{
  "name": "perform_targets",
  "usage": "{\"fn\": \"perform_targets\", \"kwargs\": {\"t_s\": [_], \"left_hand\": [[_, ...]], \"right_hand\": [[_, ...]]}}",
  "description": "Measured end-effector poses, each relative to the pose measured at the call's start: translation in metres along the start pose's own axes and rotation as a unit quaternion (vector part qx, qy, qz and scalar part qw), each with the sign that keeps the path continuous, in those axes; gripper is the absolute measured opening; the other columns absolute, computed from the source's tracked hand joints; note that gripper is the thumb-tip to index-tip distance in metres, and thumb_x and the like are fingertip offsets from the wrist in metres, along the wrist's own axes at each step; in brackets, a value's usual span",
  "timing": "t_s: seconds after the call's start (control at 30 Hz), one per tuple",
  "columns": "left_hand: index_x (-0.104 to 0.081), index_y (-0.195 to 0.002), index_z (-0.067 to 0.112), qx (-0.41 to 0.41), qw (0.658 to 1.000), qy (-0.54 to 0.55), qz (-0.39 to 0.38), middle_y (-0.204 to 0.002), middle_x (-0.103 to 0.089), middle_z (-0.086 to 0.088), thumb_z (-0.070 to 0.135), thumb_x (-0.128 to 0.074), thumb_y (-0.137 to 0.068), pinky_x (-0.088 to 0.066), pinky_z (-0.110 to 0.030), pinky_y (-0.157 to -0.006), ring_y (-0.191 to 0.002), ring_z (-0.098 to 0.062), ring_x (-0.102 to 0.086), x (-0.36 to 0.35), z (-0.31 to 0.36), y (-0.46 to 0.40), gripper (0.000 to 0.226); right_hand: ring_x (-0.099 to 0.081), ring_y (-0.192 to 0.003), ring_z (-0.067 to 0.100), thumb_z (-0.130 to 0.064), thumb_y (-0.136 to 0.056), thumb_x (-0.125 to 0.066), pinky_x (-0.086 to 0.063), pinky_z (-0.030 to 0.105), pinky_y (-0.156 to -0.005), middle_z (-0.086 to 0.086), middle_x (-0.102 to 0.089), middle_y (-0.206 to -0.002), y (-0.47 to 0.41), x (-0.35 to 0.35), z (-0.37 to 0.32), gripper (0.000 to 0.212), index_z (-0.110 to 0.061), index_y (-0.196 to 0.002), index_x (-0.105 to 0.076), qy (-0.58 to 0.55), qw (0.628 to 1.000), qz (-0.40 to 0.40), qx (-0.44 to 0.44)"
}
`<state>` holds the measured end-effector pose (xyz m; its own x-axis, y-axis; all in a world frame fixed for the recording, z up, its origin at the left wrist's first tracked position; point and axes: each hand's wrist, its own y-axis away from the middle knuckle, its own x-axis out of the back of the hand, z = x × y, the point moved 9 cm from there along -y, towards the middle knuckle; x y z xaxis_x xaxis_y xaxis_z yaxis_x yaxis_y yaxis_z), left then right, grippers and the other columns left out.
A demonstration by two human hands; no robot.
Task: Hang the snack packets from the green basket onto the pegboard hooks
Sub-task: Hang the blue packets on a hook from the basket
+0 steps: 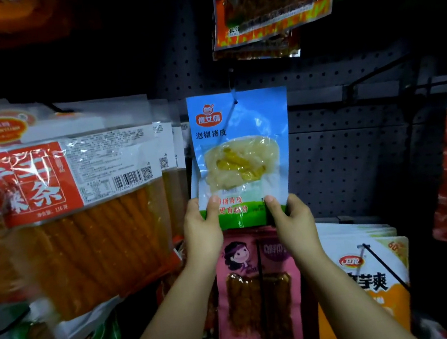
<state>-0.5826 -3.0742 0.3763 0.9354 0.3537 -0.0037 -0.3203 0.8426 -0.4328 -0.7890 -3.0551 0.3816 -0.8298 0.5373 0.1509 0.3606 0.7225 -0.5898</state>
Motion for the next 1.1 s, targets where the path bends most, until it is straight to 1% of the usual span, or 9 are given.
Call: {"fn": "perform_targets", "kwargs": {"t_s": [0.1, 0.23, 0.33, 0.4, 0.5, 0.67, 0.87, 0.97, 1.1], "left_hand": [[-0.054, -0.099, 0.011, 0.024, 0.998, 0.051, -0.027, -0.089, -0.063, -0.005, 0.034, -0.049, -0.095, -0.052, -0.033, -0.074, -0.073, -0.013, -0.061, 0.004, -0.006, 0.02, 0.024], [-0.054, -0.091, 0.014, 0.053, 0.992, 0.084, -0.072, -0.07, -0.057, 0.001, 0.019, -0.048, -0.096, -0.045, -0.015, -0.058, -0.05, 0.004, -0.051, 0.02, -0.017, 0.065, 0.01], [-0.059, -0.089, 0.016, 0.056, 0.987, 0.064, -0.136, -0.073, -0.062, 0.002, 0.016, -0.052, -0.094, -0.044, -0.006, -0.057, -0.056, 0.006, -0.055, 0.038, -0.029, 0.114, 0.009], [-0.06, -0.087, 0.017, 0.059, 0.98, 0.058, -0.18, -0.07, -0.063, 0.007, 0.014, -0.054, -0.093, -0.045, -0.006, -0.058, -0.059, 0.005, -0.056, 0.047, -0.041, 0.152, 0.009], [-0.058, -0.079, 0.027, 0.072, 0.966, 0.034, -0.244, -0.06, -0.062, 0.018, 0.008, -0.055, -0.092, -0.044, -0.007, -0.056, -0.056, 0.007, -0.055, 0.051, -0.063, 0.212, 0.023], [-0.058, -0.078, 0.05, 0.1, 0.915, -0.019, -0.39, -0.072, -0.063, 0.021, 0.018, -0.056, -0.092, -0.048, -0.018, -0.064, -0.064, 0.002, -0.058, 0.025, -0.11, 0.319, 0.035], [-0.058, -0.081, 0.028, 0.201, 0.857, -0.016, -0.474, -0.068, -0.066, 0.016, 0.009, -0.057, -0.09, -0.048, -0.012, -0.064, -0.064, 0.006, -0.06, -0.03, -0.182, 0.439, 0.021], [-0.056, -0.08, 0.027, 0.235, 0.825, -0.029, -0.513, -0.068, -0.062, 0.008, 0.003, -0.056, -0.09, -0.048, -0.022, -0.069, -0.062, 0.006, -0.058, -0.065, -0.219, 0.5, 0.025], [-0.055, -0.08, 0.026, 0.286, 0.787, -0.049, -0.545, -0.073, -0.06, 0.006, -0.002, -0.054, -0.089, -0.047, -0.014, -0.065, -0.058, 0.008, -0.057, -0.127, -0.282, 0.587, 0.029]], "right_hand": [[-0.046, -0.06, 0.017, -0.036, -0.089, -0.062, -0.035, 0.032, -0.059, 0.005, -0.049, -0.063, 0.022, 0.002, 0.013, 0.032, -0.008, -0.076, -0.054, -0.039, 0.997, -0.031, -0.054], [-0.05, -0.058, 0.015, -0.035, -0.087, -0.064, -0.041, 0.028, -0.059, 0.01, -0.054, -0.067, 0.076, 0.017, 0.038, 0.028, -0.008, -0.091, -0.061, -0.068, 0.989, -0.042, -0.125], [-0.046, -0.045, 0.002, -0.025, -0.091, -0.061, -0.036, 0.014, -0.045, 0.0, -0.05, -0.057, 0.13, 0.039, 0.052, 0.016, -0.009, -0.092, -0.063, -0.069, 0.985, -0.033, -0.155], [-0.047, -0.051, 0.009, -0.017, -0.091, -0.06, -0.036, 0.02, -0.049, -0.009, -0.05, -0.052, 0.173, 0.057, 0.059, 0.009, -0.015, -0.083, -0.064, -0.065, 0.984, -0.029, -0.166], [-0.05, -0.06, 0.007, -0.02, -0.091, -0.06, -0.041, 0.018, -0.057, -0.013, -0.055, -0.058, 0.246, 0.085, 0.072, 0.015, -0.022, -0.077, -0.065, -0.046, 0.977, -0.037, -0.203], [-0.049, -0.046, -0.002, -0.001, -0.091, -0.056, -0.039, 0.009, -0.046, -0.009, -0.056, -0.051, 0.364, 0.151, 0.104, 0.022, -0.017, -0.077, -0.061, -0.039, 0.952, -0.002, -0.302], [-0.051, -0.048, 0.001, -0.004, -0.09, -0.058, -0.042, 0.014, -0.051, -0.007, -0.058, -0.05, 0.482, 0.252, 0.174, 0.021, -0.019, -0.075, -0.06, 0.037, 0.904, 0.075, -0.42], [-0.051, -0.046, 0.001, -0.005, -0.09, -0.058, -0.042, 0.015, -0.05, -0.008, -0.058, -0.049, 0.529, 0.299, 0.222, 0.023, -0.021, -0.075, -0.06, 0.062, 0.867, 0.109, -0.483], [-0.048, -0.04, -0.004, -0.004, -0.092, -0.056, -0.038, 0.009, -0.045, -0.009, -0.056, -0.05, 0.588, 0.357, 0.305, 0.023, -0.018, -0.074, -0.058, 0.082, 0.82, 0.13, -0.552]]}}
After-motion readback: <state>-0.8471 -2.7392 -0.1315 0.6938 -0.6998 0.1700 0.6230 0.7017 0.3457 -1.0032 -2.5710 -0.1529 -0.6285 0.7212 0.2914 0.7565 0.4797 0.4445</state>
